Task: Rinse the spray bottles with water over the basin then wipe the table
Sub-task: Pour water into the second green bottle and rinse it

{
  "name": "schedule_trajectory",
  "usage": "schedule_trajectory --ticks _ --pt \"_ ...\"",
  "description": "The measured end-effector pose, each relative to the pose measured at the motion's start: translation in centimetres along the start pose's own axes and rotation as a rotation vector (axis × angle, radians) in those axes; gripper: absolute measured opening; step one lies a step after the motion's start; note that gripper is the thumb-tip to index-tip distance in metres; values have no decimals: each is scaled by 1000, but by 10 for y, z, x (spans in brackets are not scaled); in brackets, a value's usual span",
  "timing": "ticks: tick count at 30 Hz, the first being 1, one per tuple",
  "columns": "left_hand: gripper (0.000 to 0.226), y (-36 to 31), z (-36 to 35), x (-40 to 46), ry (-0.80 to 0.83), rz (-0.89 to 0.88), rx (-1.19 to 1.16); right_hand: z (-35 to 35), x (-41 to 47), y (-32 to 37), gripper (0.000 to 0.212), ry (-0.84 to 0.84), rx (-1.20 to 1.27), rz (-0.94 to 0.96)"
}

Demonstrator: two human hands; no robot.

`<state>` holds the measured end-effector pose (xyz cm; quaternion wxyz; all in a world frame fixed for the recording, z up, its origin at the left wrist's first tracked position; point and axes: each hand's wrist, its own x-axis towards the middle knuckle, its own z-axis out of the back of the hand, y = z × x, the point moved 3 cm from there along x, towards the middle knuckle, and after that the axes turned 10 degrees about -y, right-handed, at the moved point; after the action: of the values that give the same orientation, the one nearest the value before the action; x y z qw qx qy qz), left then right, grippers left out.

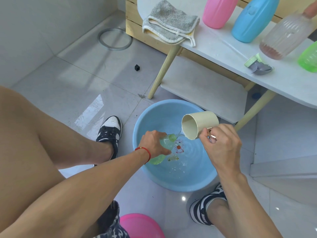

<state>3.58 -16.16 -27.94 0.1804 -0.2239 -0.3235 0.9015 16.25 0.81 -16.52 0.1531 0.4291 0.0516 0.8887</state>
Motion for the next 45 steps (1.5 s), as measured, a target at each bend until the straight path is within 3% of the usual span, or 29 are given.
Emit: schedule_trajectory --ticks 22,29,31,34,36,37,39,42,45 --pt "80 0 -5 0 30 2 25 4 2 10 33 -39 -35 307" --pt "81 2 -8 2 34 0 21 -2 -4 8 33 -14 -3 296" --pt "79 4 -7 1 33 4 7 -10 -7 -3 39 93 17 111" --pt "70 8 -6 2 23 31 -43 -27 -22 -35 53 440 21 -391" --pt "68 12 -6 3 20 72 -97 -36 -43 -54 48 625 32 -692" --pt "67 16 -5 3 21 105 -130 -40 -53 -59 44 686 23 -751" --pt "59 22 -4 4 19 177 -198 -50 -71 -62 41 760 -72 -690" --pt "34 26 -2 3 -3 217 -293 -69 -99 -61 50 779 -317 -418" --pt "30 28 0 1 -23 215 -358 -91 -143 -64 35 1022 -505 -330"
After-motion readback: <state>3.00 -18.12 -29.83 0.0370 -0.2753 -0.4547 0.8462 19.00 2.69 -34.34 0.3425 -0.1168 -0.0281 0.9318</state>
